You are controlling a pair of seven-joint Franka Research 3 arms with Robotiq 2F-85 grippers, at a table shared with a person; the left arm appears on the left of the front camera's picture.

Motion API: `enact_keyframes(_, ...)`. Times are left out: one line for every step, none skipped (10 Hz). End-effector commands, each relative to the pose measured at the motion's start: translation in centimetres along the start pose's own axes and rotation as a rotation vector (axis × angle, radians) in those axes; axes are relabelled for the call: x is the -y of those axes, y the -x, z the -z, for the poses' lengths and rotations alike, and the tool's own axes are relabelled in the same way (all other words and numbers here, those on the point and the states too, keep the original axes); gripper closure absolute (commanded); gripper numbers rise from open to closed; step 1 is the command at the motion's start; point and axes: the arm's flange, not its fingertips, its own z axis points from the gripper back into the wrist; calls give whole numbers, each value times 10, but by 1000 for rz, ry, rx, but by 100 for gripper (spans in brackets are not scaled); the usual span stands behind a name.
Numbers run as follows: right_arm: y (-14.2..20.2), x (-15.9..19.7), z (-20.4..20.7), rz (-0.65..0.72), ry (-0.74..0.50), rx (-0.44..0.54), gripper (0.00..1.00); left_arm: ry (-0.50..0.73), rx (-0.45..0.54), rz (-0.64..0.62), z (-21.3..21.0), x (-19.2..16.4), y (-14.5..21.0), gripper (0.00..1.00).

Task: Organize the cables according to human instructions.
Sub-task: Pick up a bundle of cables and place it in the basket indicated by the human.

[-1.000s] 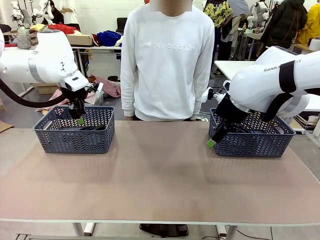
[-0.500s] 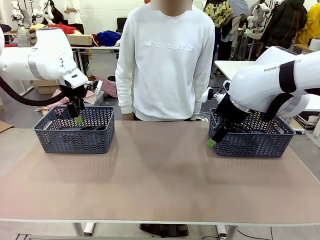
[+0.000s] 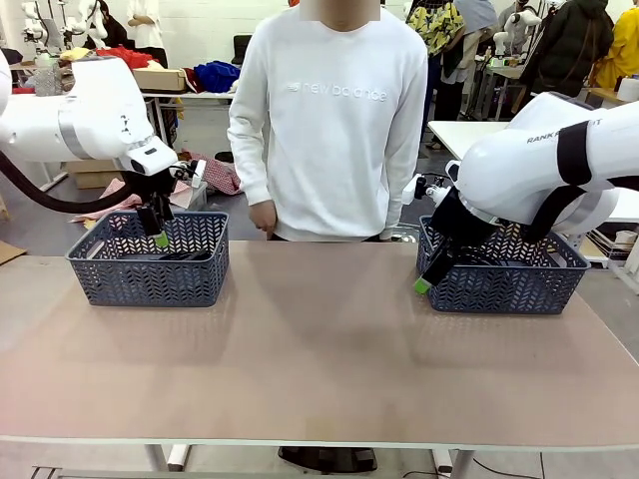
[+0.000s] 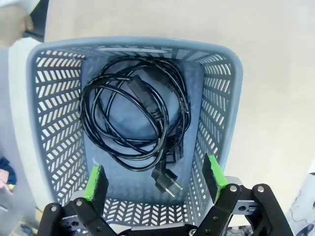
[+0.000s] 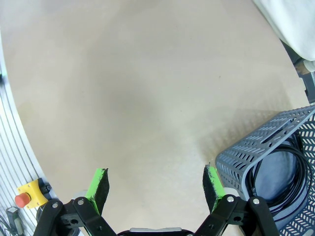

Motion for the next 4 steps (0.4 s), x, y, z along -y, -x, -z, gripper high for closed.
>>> enact_keyframes(-2, 0, -1, 2, 3, 3, 0, -13, -15, 12, -2, 0, 2, 0)
enact_keyframes(-2, 0, -1, 2, 3, 3, 0, -13, -15, 12, -2, 0, 2, 0)
enact_keyframes(-2, 0, -1, 2, 3, 3, 0, -13, -15, 12, -2, 0, 2, 0)
enact_keyframes(-2, 0, -1, 2, 3, 3, 0, -13, -15, 12, -2, 0, 2, 0)
